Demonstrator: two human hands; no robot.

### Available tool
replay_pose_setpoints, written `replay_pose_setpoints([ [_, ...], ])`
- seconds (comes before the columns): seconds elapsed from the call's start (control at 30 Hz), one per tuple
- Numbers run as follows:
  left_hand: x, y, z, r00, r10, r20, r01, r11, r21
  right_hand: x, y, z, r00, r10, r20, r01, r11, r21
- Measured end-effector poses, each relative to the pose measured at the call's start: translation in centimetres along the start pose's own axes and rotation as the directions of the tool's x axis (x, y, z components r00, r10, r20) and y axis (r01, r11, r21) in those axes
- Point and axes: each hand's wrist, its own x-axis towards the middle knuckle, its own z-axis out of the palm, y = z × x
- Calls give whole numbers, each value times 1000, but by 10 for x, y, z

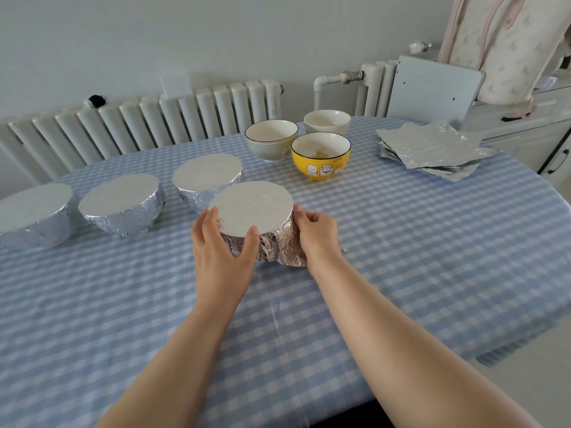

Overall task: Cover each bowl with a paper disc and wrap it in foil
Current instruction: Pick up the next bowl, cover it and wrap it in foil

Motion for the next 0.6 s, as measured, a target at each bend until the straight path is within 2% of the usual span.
replay_pose_setpoints([
  [0.27,1,-2,-3,1000,-2,-5,2,999,-34,4,4,5,992,-116,-42,108,979,-171],
  [0.4,3,-5,-4,1000,-15,-8,15,998,-59,4,4,7,996,-91,-24,87,985,-152],
  [0.6,10,-10,-6,1000,0,31,3,995,-103,3,7,5,986,-159,-42,152,978,-146],
])
